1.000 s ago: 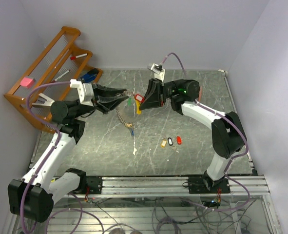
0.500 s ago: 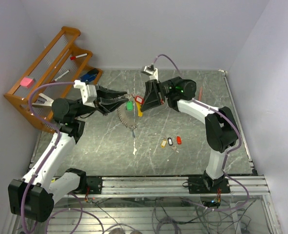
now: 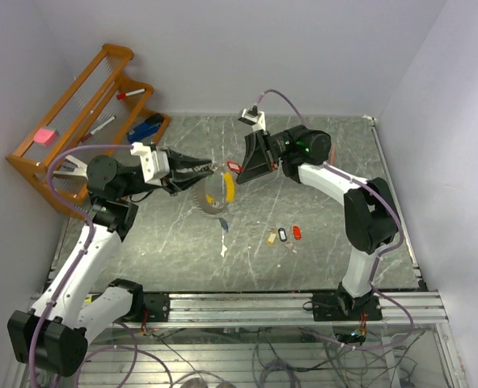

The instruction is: Put the keys on the keyring

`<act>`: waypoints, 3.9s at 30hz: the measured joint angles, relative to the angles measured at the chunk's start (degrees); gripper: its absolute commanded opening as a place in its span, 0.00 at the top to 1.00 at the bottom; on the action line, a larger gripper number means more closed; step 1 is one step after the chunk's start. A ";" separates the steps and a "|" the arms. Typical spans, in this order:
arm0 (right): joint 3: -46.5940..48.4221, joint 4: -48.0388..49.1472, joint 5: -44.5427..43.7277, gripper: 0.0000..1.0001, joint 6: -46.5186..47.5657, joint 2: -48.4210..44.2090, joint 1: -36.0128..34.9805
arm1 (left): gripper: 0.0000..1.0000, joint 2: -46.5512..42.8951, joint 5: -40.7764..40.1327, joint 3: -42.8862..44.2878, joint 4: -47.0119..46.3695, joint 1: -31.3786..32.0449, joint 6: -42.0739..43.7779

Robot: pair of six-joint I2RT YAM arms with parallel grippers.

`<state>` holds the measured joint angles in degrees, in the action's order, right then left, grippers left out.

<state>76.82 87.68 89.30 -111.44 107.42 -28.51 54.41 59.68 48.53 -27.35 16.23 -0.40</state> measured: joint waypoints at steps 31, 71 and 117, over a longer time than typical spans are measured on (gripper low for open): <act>5.70 -43.06 -11.89 0.00 36.61 -9.20 9.31 | 0.93 -2.34 -11.56 4.96 21.44 0.85 16.48; 32.50 -117.87 -63.52 0.56 84.35 -9.33 -11.89 | 0.93 -0.28 -25.64 4.26 24.59 2.75 29.51; 36.35 -109.11 -56.04 0.65 97.42 26.75 -14.71 | 0.72 -0.98 -69.18 -9.35 26.45 -5.90 8.55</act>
<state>113.16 -21.43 33.26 -14.02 134.17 -43.22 53.43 -9.50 39.18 -0.91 10.33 8.14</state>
